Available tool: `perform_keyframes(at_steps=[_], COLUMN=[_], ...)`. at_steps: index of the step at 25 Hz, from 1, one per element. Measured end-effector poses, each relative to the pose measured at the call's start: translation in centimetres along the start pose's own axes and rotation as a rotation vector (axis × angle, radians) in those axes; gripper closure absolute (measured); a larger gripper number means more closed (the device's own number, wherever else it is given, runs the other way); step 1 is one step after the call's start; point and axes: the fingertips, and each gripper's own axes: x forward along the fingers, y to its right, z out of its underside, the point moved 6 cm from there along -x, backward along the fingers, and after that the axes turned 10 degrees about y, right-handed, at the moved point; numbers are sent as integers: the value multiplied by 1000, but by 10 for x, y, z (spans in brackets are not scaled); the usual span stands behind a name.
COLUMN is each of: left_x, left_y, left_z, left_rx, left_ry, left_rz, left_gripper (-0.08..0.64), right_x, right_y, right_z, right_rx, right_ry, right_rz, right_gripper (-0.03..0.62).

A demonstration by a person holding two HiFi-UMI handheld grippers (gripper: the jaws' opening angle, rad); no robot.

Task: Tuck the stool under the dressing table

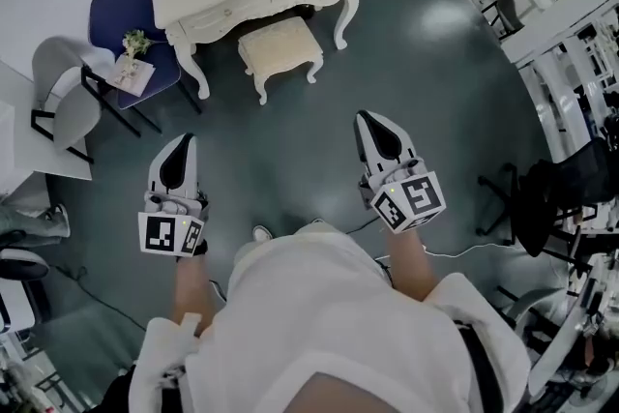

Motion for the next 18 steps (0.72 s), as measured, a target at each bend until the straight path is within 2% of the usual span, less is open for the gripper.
perform_keyframes(at_steps=[4,7,9,10,12,15,18], left_x=[2,4,6,5,4,6,7], left_y=[0,0,-2,-2,-4,-1,2], left_z=[-1,-2,-4,-5,-7,-7,-8], left_rx=[7,18,25,29,45,71,88], left_ry=[17,24,29,32,37,27,21], left_rz=[7,2,-10,-22,-50,-83,-101], left_gripper=[541,526,434,405,376,277,209], right_x=[-10,-13,-15,-16,-15,-18,-27], right_y=[3,13,19,21,24,30,34], right_z=[-3,-6,-9,-9,-9,-9,-8], right_rx=[-14,-42,-75,-95,-128,-147,-149], right_ry=[38,36,22,8,-30,-55,-53], right_rz=[-1,27,32,19,-25,-50,-22], right_gripper=[588,509,485,453,351,236,197])
